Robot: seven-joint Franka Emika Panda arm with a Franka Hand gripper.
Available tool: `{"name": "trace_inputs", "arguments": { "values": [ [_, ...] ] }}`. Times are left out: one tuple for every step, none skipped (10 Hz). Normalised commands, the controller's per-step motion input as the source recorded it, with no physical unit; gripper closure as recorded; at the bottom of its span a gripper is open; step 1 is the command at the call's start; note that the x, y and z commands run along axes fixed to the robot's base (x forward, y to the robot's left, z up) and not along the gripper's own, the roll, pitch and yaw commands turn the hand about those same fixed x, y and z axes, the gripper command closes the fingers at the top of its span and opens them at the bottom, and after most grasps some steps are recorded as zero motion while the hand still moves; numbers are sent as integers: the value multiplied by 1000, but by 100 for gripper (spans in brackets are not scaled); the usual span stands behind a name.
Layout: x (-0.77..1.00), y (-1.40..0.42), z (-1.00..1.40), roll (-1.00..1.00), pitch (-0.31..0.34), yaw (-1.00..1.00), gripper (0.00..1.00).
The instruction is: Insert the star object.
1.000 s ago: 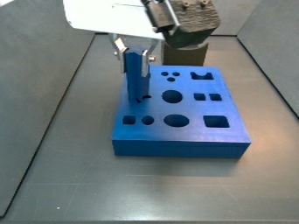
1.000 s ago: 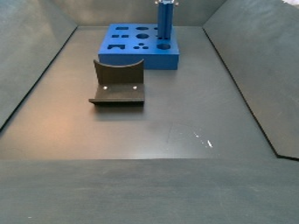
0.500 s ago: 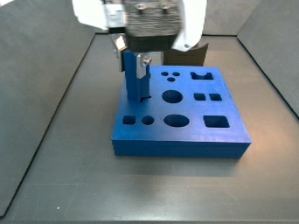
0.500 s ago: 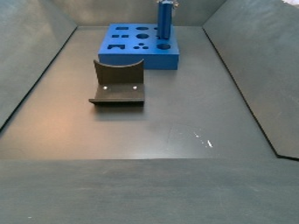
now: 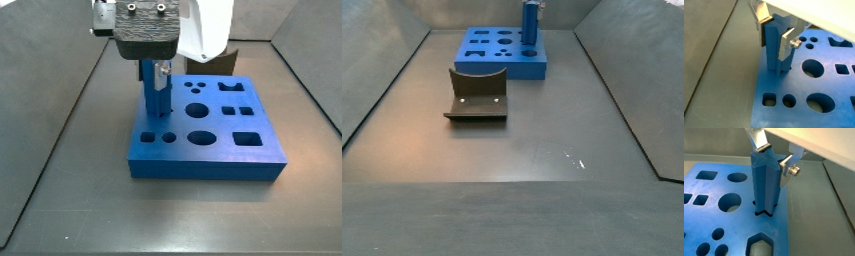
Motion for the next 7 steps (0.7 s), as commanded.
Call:
{"name": "trace_inputs", "arguments": {
  "values": [
    [43, 43, -526, 83, 24, 0, 100],
    [243, 54, -534, 64, 64, 0, 100],
    [226, 71, -494, 101, 81, 0, 100],
    [74, 69, -457, 116, 76, 0, 100],
    [49, 49, -506, 120, 64, 0, 100],
    [0, 0, -614, 150, 0, 0, 100],
    [-166, 0, -546, 91, 0, 0, 100]
  ]
}}
